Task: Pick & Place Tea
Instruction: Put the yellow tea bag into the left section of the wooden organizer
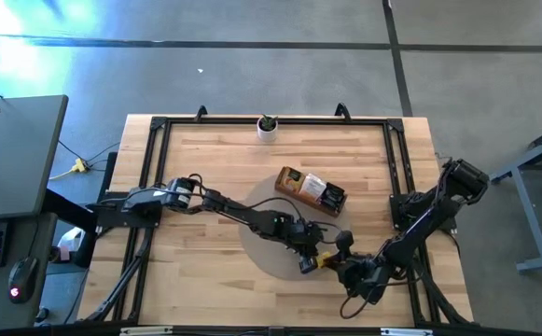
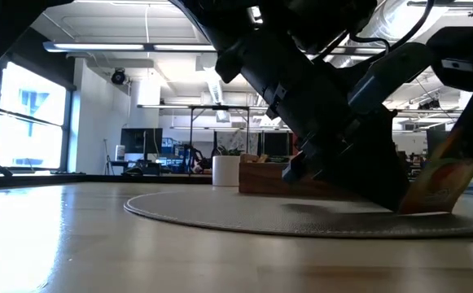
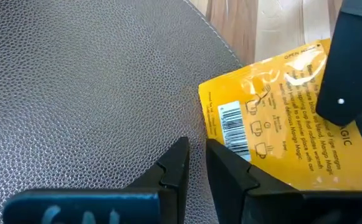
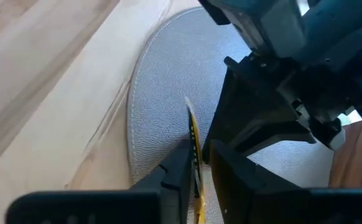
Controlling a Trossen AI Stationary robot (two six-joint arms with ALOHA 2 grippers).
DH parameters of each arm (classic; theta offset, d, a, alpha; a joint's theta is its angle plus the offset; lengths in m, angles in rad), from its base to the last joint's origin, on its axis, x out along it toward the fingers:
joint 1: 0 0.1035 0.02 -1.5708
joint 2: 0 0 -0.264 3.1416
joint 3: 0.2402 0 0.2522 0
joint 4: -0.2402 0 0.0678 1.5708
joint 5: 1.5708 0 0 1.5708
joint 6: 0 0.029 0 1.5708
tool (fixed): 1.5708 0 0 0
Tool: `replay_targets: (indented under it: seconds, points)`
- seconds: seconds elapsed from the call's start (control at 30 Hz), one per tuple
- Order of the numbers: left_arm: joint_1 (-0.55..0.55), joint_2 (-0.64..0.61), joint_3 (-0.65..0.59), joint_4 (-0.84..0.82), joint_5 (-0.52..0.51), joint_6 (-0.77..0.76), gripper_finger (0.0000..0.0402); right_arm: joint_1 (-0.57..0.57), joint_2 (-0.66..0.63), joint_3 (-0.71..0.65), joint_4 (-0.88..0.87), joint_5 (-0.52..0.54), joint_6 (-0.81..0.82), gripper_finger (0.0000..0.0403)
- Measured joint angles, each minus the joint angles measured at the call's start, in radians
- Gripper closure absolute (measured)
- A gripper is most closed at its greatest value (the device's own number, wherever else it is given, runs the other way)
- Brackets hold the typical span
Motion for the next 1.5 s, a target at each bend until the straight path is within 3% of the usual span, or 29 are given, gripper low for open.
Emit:
replay_targets:
  seconds: [0.27,0.5,0.67,0.77,0.87,1.0,1.1,1.17,1.23,1.37,1.5]
  points:
    - [0.0,0.001,0.0,0.0,0.001,-0.001,0.0344,-0.001,0.0,0.0,0.0,-0.041,0.002,0.0393]
    - [0.0,-0.008,-0.002,-0.005,0.002,-0.046,0.0344,-0.002,-0.001,0.001,-0.001,-0.058,0.009,0.0395]
    - [-0.003,-0.113,-0.008,-0.091,0.002,-0.03,0.0344,-0.001,-0.001,0.002,-0.001,-0.06,0.058,0.0398]
    - [-0.017,-0.221,-0.004,-0.208,-0.069,0.014,0.0344,0.001,-0.001,0.002,0.002,-0.05,0.081,0.0397]
    - [-0.038,-0.308,-0.003,-0.281,-0.18,0.049,0.0344,-0.001,-0.002,0.002,0.019,0.029,0.086,0.04]
    - [-0.087,-0.424,-0.003,-0.34,-0.334,0.088,0.0344,-0.05,-0.034,0.002,0.076,0.253,0.05,0.04]
    - [-0.129,-0.501,-0.002,-0.393,-0.435,0.107,0.0344,-0.128,-0.086,0.002,0.135,0.387,-0.062,0.0401]
    - [-0.148,-0.522,-0.002,-0.402,-0.493,0.11,0.0344,-0.21,-0.129,0.003,0.181,0.405,-0.138,0.0401]
    - [-0.163,-0.53,-0.002,-0.43,-0.544,0.11,0.0344,-0.326,-0.172,0.003,0.217,0.329,-0.152,0.0401]
    - [-0.18,-0.533,-0.002,-0.462,-0.6,0.113,0.0344,-0.592,-0.202,0.004,0.239,0.014,-0.027,0.0402]
    - [-0.179,-0.533,-0.002,-0.53,-0.576,0.106,0.0344,-0.778,-0.158,0.004,0.25,-0.137,0.045,0.0402]
